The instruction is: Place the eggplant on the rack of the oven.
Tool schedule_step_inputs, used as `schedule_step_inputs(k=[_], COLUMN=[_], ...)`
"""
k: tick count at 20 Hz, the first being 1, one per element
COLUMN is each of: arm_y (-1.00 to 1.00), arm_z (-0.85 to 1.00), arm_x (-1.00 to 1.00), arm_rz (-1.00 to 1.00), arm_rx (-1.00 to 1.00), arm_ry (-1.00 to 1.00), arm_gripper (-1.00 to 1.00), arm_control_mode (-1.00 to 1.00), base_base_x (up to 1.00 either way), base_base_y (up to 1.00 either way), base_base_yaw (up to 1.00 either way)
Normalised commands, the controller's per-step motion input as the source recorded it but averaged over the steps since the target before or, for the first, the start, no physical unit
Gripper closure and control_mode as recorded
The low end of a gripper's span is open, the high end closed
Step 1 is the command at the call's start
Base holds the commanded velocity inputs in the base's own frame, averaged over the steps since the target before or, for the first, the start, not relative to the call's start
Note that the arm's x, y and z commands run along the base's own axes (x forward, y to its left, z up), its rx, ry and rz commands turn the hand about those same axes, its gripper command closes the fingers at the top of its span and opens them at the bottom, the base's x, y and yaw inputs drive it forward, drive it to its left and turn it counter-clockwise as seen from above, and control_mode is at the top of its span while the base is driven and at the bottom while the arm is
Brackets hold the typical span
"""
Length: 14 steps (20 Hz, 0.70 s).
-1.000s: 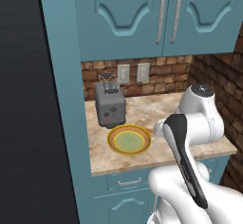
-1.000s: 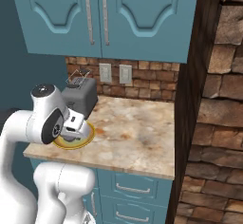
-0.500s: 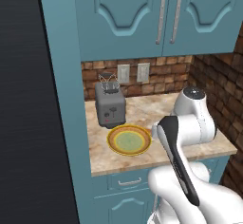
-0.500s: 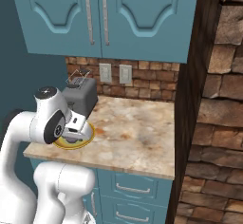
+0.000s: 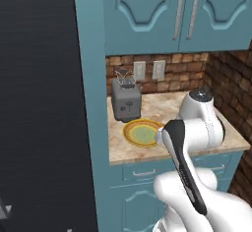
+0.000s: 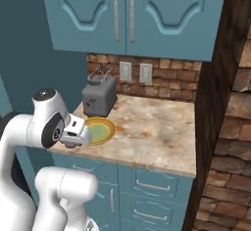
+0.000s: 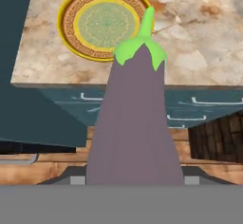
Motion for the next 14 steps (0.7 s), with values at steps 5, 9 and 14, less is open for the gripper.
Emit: schedule_step_inputs(k=[5, 9, 14], arm_y=[0.00, 0.00, 0.00], arm_z=[0.00, 0.00, 0.00], arm_x=[0.00, 0.00, 0.00], arm_rz=[0.00, 0.00, 0.00], arm_rx=[0.00, 0.00, 0.00], arm_ry=[0.00, 0.00, 0.00], arm_gripper=[1.00, 1.00, 1.00], arm_control_mode=[1.00, 1.00, 1.00], base_base_x=[-0.75, -0.35, -0.18], base_base_y=[0.65, 0.83, 1.00], base_base_yaw=[0.24, 0.24, 0.23])
